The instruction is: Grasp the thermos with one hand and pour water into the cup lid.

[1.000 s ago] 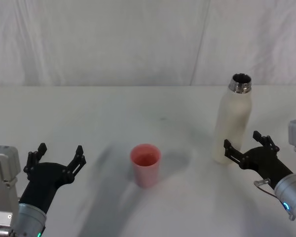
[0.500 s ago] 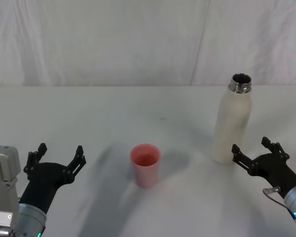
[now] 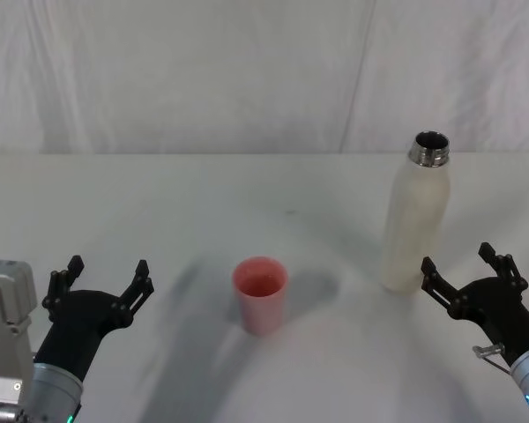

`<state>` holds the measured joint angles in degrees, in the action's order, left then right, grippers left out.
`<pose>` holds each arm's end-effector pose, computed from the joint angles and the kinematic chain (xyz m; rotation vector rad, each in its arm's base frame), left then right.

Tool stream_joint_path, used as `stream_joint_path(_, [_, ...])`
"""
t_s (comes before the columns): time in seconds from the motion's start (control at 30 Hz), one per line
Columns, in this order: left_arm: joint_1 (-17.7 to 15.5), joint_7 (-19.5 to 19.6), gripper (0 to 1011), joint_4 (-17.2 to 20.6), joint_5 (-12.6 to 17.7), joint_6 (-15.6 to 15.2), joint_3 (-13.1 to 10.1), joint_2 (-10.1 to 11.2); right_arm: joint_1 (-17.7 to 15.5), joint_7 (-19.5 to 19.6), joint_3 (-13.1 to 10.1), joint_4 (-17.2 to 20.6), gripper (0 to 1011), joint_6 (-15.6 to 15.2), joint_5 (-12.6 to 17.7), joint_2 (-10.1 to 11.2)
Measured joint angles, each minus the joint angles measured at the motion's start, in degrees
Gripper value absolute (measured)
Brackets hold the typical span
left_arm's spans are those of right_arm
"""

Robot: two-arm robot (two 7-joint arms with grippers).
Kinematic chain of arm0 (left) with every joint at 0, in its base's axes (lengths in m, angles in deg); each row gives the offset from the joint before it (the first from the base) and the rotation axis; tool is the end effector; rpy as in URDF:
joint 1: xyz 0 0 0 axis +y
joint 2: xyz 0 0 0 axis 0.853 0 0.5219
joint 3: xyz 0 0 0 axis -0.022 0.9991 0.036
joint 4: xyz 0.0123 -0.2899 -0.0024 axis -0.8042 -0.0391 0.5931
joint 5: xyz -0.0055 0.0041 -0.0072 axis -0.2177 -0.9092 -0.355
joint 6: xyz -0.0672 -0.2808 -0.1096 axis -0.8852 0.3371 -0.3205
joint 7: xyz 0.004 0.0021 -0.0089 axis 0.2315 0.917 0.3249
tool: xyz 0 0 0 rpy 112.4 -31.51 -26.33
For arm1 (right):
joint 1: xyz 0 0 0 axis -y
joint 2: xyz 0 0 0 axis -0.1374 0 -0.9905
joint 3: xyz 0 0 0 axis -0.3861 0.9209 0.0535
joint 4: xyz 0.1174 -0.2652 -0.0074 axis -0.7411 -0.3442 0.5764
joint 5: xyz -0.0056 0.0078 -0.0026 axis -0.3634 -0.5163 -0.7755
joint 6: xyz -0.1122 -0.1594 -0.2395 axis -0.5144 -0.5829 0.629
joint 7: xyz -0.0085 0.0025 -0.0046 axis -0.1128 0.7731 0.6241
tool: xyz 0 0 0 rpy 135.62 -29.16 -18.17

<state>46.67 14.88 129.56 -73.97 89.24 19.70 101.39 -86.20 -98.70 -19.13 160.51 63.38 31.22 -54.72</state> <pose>0.2530 0.0375 -0.2851 -0.0381 0.0139 1.4459 0.3035 -0.0115 -0.3109 0.0410 -0.0291 -1.2200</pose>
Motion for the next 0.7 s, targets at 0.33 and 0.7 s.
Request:
stream_joint_path(0.33, [0.00, 0.00, 1001, 0.00, 0.00, 0.00, 0.00, 0.00, -0.19, -0.59, 0.28, 0.07, 1000, 0.90, -1.13, -0.70])
stream_joint_path(0.7, [0.00, 0.00, 1001, 0.00, 0.00, 0.00, 0.00, 0.00, 0.40, -1.04, 1.43, -0.24, 1000, 0.76, -2.02, -1.63])
